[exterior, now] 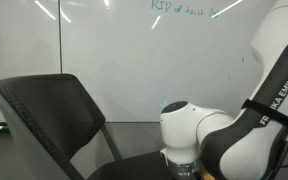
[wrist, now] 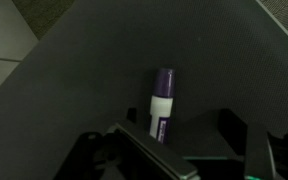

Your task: Use the marker on the chair to draw a smiley face on the whiteboard

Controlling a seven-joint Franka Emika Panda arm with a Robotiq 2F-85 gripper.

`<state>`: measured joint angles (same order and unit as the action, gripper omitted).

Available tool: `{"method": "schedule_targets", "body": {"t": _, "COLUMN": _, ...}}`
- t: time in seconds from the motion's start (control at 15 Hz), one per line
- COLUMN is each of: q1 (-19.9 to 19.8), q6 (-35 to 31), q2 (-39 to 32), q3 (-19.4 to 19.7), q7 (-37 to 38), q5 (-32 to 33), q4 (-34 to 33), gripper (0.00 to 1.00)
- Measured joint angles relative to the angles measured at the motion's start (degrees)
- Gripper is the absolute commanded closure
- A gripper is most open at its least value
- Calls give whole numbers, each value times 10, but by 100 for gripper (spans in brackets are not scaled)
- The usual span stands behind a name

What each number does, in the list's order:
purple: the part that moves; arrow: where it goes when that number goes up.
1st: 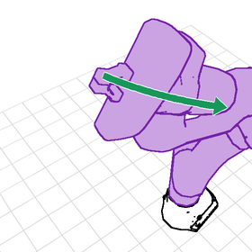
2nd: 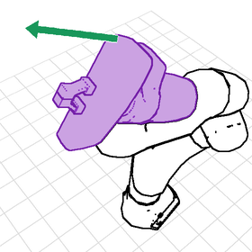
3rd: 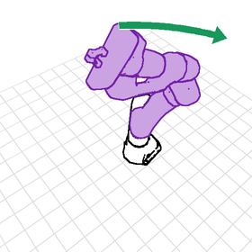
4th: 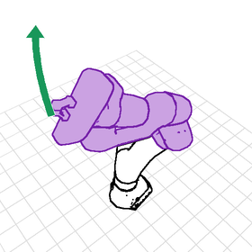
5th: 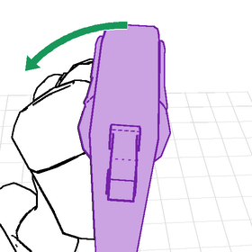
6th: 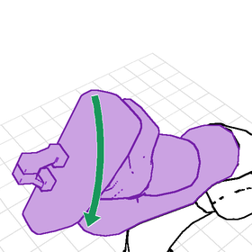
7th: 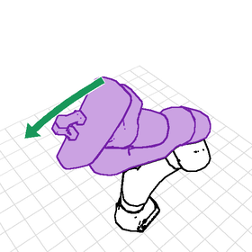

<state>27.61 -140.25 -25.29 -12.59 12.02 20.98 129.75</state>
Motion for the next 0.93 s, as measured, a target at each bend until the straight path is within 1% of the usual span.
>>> {"method": "schedule_targets", "body": {"t": 0.27, "q1": 0, "q6": -5, "q2": -5, "q3": -3, "q7": -2, "q5": -8, "q4": -7, "gripper": 77}}
{"method": "schedule_targets", "body": {"t": 0.4, "q1": 0, "q6": -6, "q2": -5, "q3": -4, "q7": -4, "q5": -14, "q4": -9, "gripper": 91}}
{"method": "schedule_targets", "body": {"t": 0.47, "q1": 0, "q6": -7, "q2": -5, "q3": -5, "q7": -5, "q5": -16, "q4": -9, "gripper": 96}}
{"method": "schedule_targets", "body": {"t": 0.53, "q1": 0, "q6": -7, "q2": -5, "q3": -5, "q7": -6, "q5": -17, "q4": -10, "gripper": 97}}
{"method": "schedule_targets", "body": {"t": 0.6, "q1": 0, "q6": -7, "q2": -5, "q3": -5, "q7": -7, "q5": -17, "q4": -10, "gripper": 93}}
{"method": "schedule_targets", "body": {"t": 0.93, "q1": -5, "q6": -8, "q2": -5, "q3": -5, "q7": -14, "q5": -18, "q4": -10, "gripper": 93}}
